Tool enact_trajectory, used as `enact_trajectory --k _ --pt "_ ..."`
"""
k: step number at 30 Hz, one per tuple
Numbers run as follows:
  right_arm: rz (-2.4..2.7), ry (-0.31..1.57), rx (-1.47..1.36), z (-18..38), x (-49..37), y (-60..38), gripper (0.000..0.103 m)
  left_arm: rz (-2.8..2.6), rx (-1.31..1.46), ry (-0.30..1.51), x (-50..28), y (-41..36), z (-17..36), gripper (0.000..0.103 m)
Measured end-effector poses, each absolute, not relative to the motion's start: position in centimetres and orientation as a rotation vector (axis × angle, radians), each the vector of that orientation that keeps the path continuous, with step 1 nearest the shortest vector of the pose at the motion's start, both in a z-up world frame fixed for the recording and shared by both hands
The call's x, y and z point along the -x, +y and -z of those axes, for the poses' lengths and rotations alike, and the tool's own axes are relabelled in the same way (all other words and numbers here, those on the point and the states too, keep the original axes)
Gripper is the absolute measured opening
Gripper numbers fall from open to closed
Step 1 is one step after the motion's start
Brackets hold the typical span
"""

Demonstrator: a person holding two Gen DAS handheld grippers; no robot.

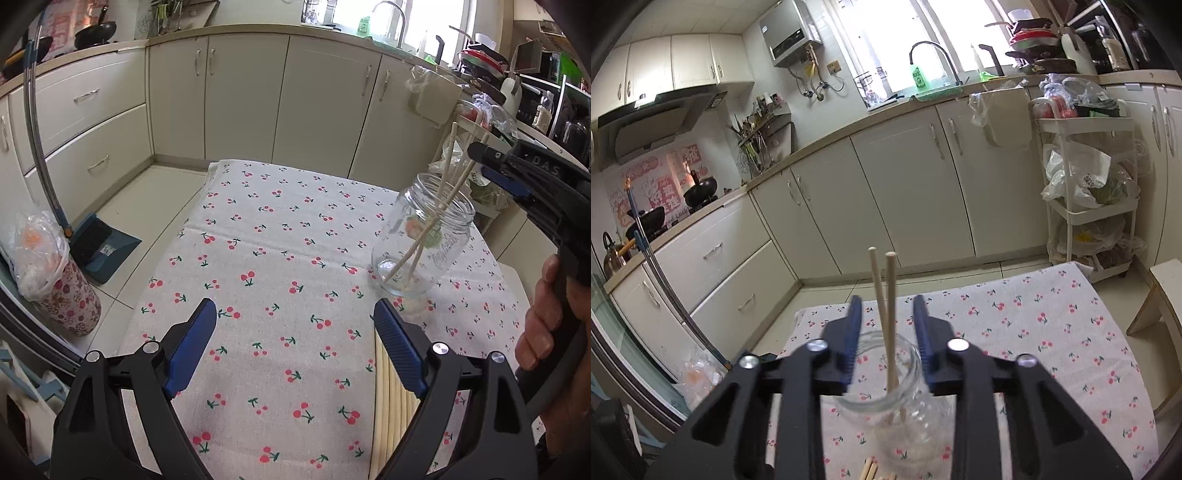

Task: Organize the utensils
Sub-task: 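Return the right gripper to the sticks and grasp another stick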

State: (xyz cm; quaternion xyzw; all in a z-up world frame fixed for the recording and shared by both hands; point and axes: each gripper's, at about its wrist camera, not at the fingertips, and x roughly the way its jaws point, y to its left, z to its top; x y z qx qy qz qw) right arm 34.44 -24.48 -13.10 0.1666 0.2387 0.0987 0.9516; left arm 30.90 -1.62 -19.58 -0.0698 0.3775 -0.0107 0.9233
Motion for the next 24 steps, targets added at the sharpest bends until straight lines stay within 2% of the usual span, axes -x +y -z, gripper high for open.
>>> enact_trajectory --k 5,8,12,24 --pt "-0.176 0.561 -0.358 13.6 -30.3 -25.6 0.031 0.01 0.126 0.778 -29.6 -1.4 19.1 0.085" --pt "-0.17 0.681 -0.323 15.8 -27.7 -25.1 0.031 0.007 0.119 0.787 -28.9 -1.1 19.2 0.086" --pt "-0.193 0.835 -0.272 19.7 -25.1 -23.5 0.025 0.004 0.102 0.807 -28.1 -1.1 19.5 0.086" --pt "-0.205 0.969 -0.11 23.5 -25.5 -19.4 0.024 0.011 0.082 0.832 -26.9 -1.3 19.8 0.087"
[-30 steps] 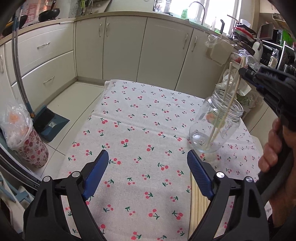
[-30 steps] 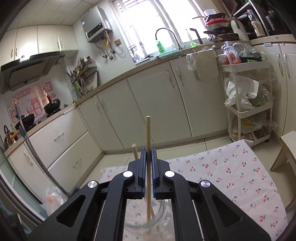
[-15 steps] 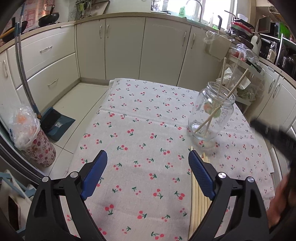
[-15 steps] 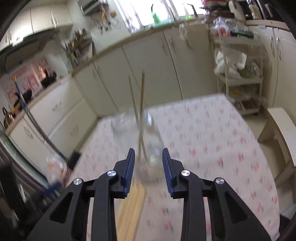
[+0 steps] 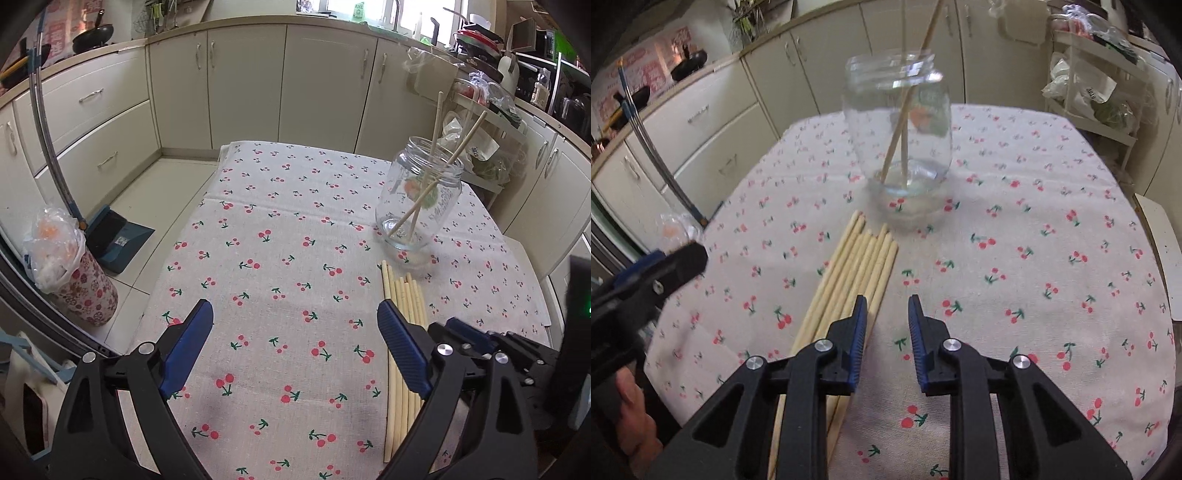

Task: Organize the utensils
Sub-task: 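Return the right gripper to the sticks and grasp another stick, then lower the left gripper onto a bamboo stick and close on it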

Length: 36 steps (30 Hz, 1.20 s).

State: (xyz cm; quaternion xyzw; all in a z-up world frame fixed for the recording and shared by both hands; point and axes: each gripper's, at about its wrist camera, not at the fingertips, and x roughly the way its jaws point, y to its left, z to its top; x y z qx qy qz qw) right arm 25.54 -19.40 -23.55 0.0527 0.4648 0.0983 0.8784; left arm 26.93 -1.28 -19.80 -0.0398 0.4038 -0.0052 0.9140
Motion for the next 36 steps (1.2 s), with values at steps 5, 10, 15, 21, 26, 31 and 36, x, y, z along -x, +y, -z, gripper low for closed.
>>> enact_trajectory --k 5,10,15,21,26,31,36 --pt "-0.201 0.96 -0.05 23.8 -25.7 -19.0 0.024 0.024 0.07 0.837 -27.5 -2.0 20.1 0.087" --pt "-0.21 0.967 -0.025 23.9 -26.2 -19.7 0.011 0.052 0.048 0.851 -29.0 -3.4 20.7 0.087" --pt "-0.177 0.96 -0.018 24.0 -26.4 -22.4 0.007 0.09 -0.005 0.869 -30.8 -5.3 21.6 0.087" --pt "-0.185 0.955 -0.047 24.0 -26.7 -24.1 0.007 0.086 -0.059 0.926 -32.8 -7.1 23.4 0.087" --pt "-0.188 0.947 -0.08 24.0 -26.6 -24.2 0.007 0.068 -0.098 0.977 -33.8 -7.5 24.8 0.087" --pt "-0.202 0.944 -0.102 24.1 -26.7 -24.6 0.007 0.051 -0.116 1.006 -34.7 -7.5 25.5 0.087" --pt "-0.208 0.951 -0.115 24.0 -27.2 -24.7 0.007 0.049 -0.142 1.001 -35.0 -7.9 25.4 0.087"
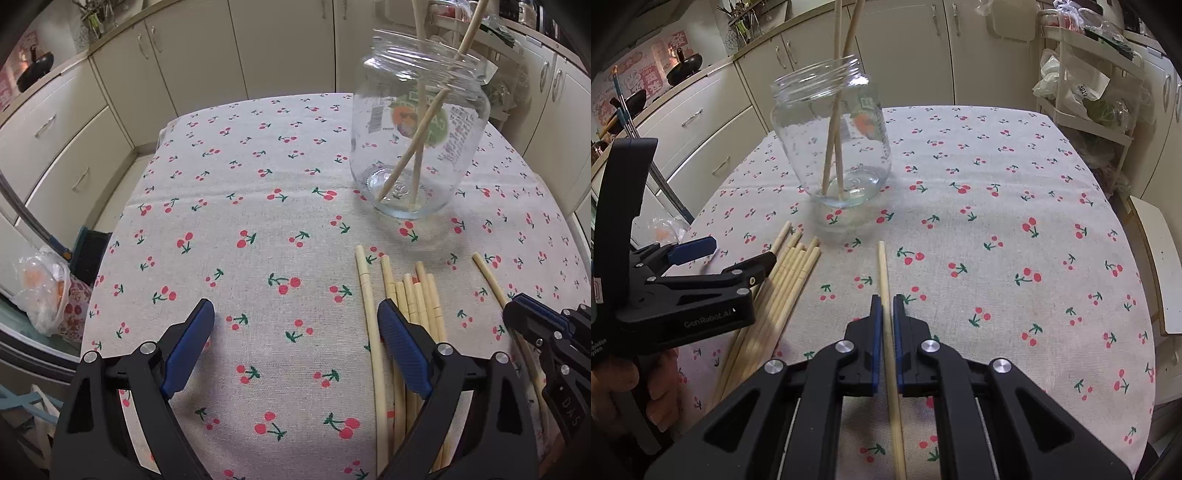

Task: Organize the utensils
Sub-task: 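Lower the left gripper onto a bamboo stick and close on it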

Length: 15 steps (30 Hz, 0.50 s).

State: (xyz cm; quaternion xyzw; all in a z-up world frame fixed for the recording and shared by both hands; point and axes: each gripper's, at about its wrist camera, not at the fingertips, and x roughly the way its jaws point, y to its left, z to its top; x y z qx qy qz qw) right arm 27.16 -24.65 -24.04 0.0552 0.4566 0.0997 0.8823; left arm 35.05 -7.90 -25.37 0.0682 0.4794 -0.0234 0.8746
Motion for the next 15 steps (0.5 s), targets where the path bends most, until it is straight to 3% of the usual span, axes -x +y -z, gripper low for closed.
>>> enact_trajectory --k 3,6,8,9,15 --pt "-0.214 0.957 -0.118 24.0 -27.7 -24.7 0.007 0.071 -0.157 0.992 -35.5 -8.5 25.3 0.079" --pt "-0.22 0.971 -0.08 23.9 -27.9 -24.4 0.007 0.12 -0.146 0.99 -35.7 -8.9 25.0 0.056" --pt "-0.227 0.985 -0.073 23.9 -27.9 -24.4 0.006 0.173 -0.137 0.995 -35.6 -9.3 24.7 0.033" --pt "-0.233 0.995 -0.077 23.8 -27.9 -24.4 0.006 0.187 -0.141 0.996 -35.5 -9.4 24.6 0.029" --pt "-0.247 1.016 -0.053 23.8 -28.7 -23.9 0.007 0.258 -0.127 1.03 -35.7 -9.0 24.3 0.024"
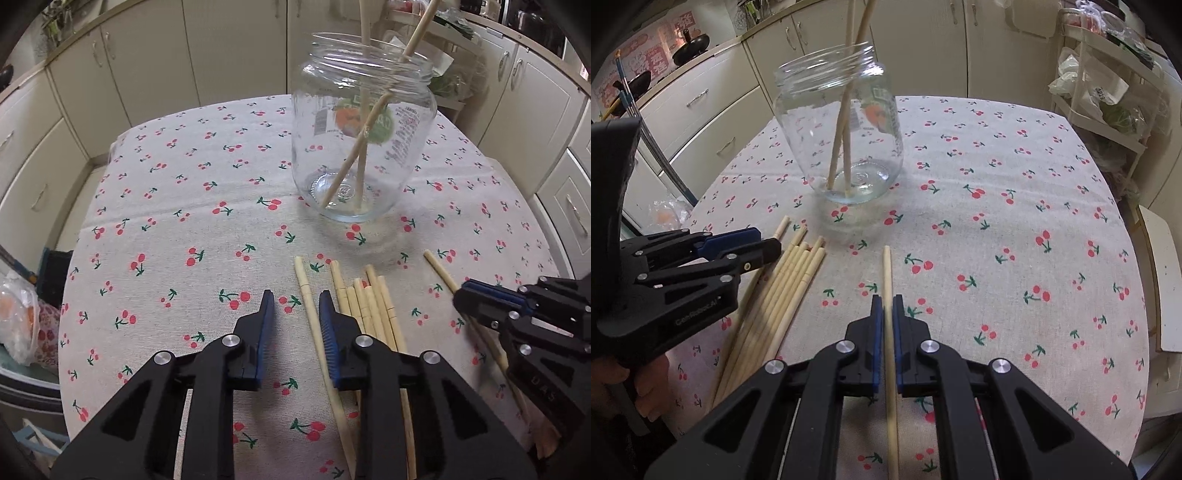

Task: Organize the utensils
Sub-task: 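Lower the left gripper onto a bamboo stick and close on it, then raise the left gripper's stick over the jar and release it inside while the right gripper holds its stick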

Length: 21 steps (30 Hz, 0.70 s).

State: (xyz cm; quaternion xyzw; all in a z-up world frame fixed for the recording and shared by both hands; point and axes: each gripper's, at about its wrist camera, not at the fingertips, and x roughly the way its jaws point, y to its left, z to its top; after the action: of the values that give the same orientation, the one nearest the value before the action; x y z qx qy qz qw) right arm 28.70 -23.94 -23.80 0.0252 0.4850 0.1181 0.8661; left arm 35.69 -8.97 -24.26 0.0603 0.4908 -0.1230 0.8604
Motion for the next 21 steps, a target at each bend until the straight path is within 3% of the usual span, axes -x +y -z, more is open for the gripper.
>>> enact_trajectory --k 2,4,7,10,11,21 --pt "-0.251 1.018 -0.034 23.81 -29.0 -23.64 0.007 0.262 -0.108 1.047 -36.18 -8.67 24.23 0.028" --pt "-0.255 1.02 -0.011 23.82 -29.09 -23.38 0.007 0.258 -0.093 1.057 -36.56 -8.56 24.36 0.041" --pt "-0.257 1.019 0.01 23.83 -28.98 -23.3 0.005 0.24 -0.131 1.039 -36.72 -9.09 24.57 0.042" --pt "-0.262 1.028 0.004 23.83 -28.87 -23.45 0.005 0.241 -0.128 1.026 -36.6 -8.99 24.64 0.011" --pt "-0.264 1.032 0.0 23.82 -28.89 -23.51 0.005 0.26 -0.106 1.038 -36.62 -8.71 24.61 0.007" --pt "-0.267 1.042 0.001 23.81 -29.3 -23.45 0.007 0.282 -0.122 1.062 -36.49 -8.45 24.75 0.006"
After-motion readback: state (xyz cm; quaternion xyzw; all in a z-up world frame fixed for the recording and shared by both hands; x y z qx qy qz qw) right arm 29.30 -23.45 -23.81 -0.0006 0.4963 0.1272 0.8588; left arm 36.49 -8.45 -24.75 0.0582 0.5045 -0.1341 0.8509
